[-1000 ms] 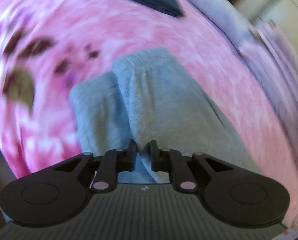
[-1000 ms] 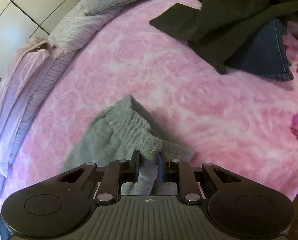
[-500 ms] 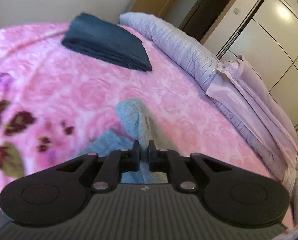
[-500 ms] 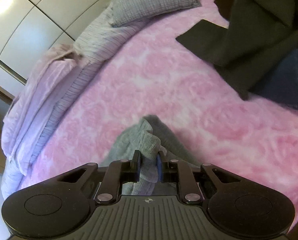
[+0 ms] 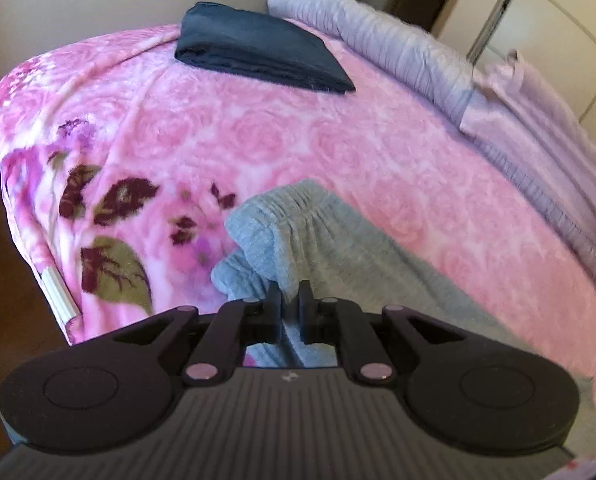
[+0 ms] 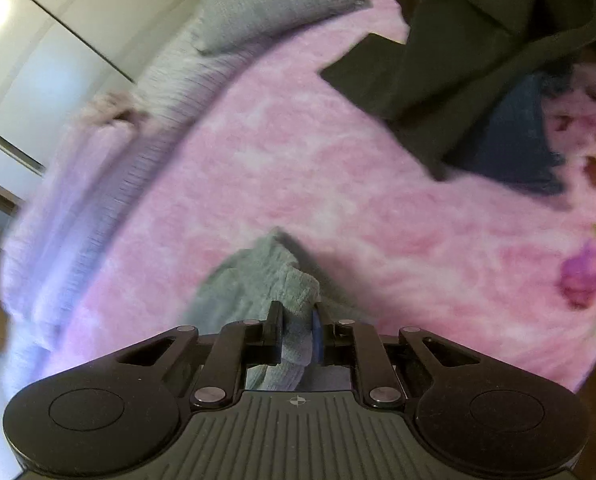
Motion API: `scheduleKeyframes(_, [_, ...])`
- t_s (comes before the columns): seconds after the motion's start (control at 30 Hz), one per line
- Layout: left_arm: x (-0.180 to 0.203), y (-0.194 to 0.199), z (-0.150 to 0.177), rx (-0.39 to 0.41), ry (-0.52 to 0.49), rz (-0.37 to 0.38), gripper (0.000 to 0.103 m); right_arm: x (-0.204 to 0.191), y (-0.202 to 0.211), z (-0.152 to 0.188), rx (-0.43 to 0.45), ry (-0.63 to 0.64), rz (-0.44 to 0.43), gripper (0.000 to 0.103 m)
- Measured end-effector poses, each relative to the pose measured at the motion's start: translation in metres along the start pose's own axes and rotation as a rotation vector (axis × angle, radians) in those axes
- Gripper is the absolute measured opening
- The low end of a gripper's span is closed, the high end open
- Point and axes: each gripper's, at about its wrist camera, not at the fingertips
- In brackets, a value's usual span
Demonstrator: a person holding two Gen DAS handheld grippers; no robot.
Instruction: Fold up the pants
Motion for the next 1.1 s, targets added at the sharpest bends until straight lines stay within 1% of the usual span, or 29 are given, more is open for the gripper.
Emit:
scheduleKeyframes(0.07, [0.0,-0.012,0.005,-0.035,-0.019,-0.043,0.007,0.015,-0.021,0.001,-0.063,-0.028,0.054,0.011])
scheduleKeyframes(0.13, [-0.001,-0.026,0.012,-0.059,-0.028,-0.083,0.008,0.025,-0.039,0.007,-0.097,-0.029,0.09,0.011])
scheduleKeyframes(0.17, [0.001,-0.029,0.014,-0.052,-0.044,-0.098,0.008,0.026,-0.045,0.01,-0.099,-0.029,0.093,0.011])
scheduleKeyframes(0.23, [0.008,-0.034,0.016,-0.042,-0.091,-0.132,0.008,0.026,-0.048,0.014,-0.074,-0.033,0.091,0.012])
scheduleKeyframes(0.3, [0.011,-0.034,0.017,-0.045,-0.095,-0.145,0.01,0.025,-0.048,0.016,-0.073,-0.021,0.095,0.013])
scheduleKeyframes(0.33, [0.011,-0.032,0.017,-0.05,-0.092,-0.153,0.012,0.026,-0.047,0.015,-0.078,-0.02,0.084,0.016])
scheduleKeyframes(0.4, [0.013,-0.027,0.016,-0.056,-0.091,-0.165,0.016,0.031,-0.041,0.015,-0.096,-0.043,0.054,0.025])
scheduleKeyframes(0.43, [0.014,-0.023,0.015,-0.056,-0.086,-0.17,0.021,0.034,-0.038,0.016,-0.105,-0.062,0.035,0.033])
scheduleKeyframes(0.47, [0.014,-0.018,0.016,-0.052,-0.079,-0.187,0.033,0.038,-0.034,0.019,-0.103,-0.078,0.01,0.038])
scheduleKeyframes(0.5, [0.014,-0.013,0.017,-0.049,-0.072,-0.201,0.038,0.041,-0.03,0.022,-0.101,-0.094,-0.01,0.039])
scheduleKeyframes(0.53, [0.014,-0.007,0.017,-0.058,-0.067,-0.204,0.039,0.044,-0.027,0.027,-0.103,-0.111,-0.022,0.039])
scheduleKeyframes(0.57, [0.014,-0.001,0.017,-0.064,-0.065,-0.198,0.039,0.043,-0.023,0.029,-0.09,-0.119,-0.012,0.039])
scheduleKeyframes(0.63, [0.021,0.016,0.018,-0.059,-0.085,-0.195,0.039,0.041,-0.013,0.035,-0.029,-0.099,0.018,0.039])
scheduleKeyframes(0.7, [0.035,0.032,0.016,-0.044,-0.132,-0.169,0.039,0.034,-0.005,0.036,0.015,-0.024,0.045,0.039])
scheduleKeyframes(0.73, [0.048,0.036,0.013,-0.041,-0.175,-0.153,0.039,0.029,-0.003,0.033,0.029,0.018,0.05,0.039])
scheduleKeyframes(0.77, [0.061,0.037,0.01,-0.043,-0.22,-0.133,0.039,0.025,-0.003,0.03,0.032,0.049,0.045,0.039])
scheduleKeyframes(0.83, [0.102,0.029,0.005,-0.064,-0.354,-0.071,0.039,0.014,-0.005,0.018,0.034,0.106,0.035,0.039])
scheduleKeyframes(0.9, [0.151,0.014,0.006,-0.102,-0.491,0.027,0.039,0.001,-0.012,0.004,0.036,0.156,0.028,0.039])
scheduleKeyframes(0.97, [0.205,-0.004,0.013,-0.143,-0.61,0.149,0.041,-0.011,-0.021,-0.009,0.025,0.205,0.022,0.04])
scheduleKeyframes(1.0, [0.235,-0.014,0.019,-0.162,-0.662,0.211,0.042,-0.015,-0.027,-0.016,0.008,0.226,0.02,0.041])
scheduleKeyframes(1.03, [0.262,-0.024,0.025,-0.179,-0.703,0.264,0.047,-0.02,-0.033,-0.023,-0.008,0.241,0.024,0.044])
scheduleKeyframes(1.1, [0.316,-0.042,0.04,-0.221,-0.777,0.364,0.05,-0.026,-0.044,-0.032,-0.03,0.272,0.028,0.049])
Point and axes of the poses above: each gripper's, at about its wrist camera, not at the fingertips, and y roughly against the way its jaws point, x to its right, z to its underside, and after that the axes turned 13 degrees about -x, right-handed
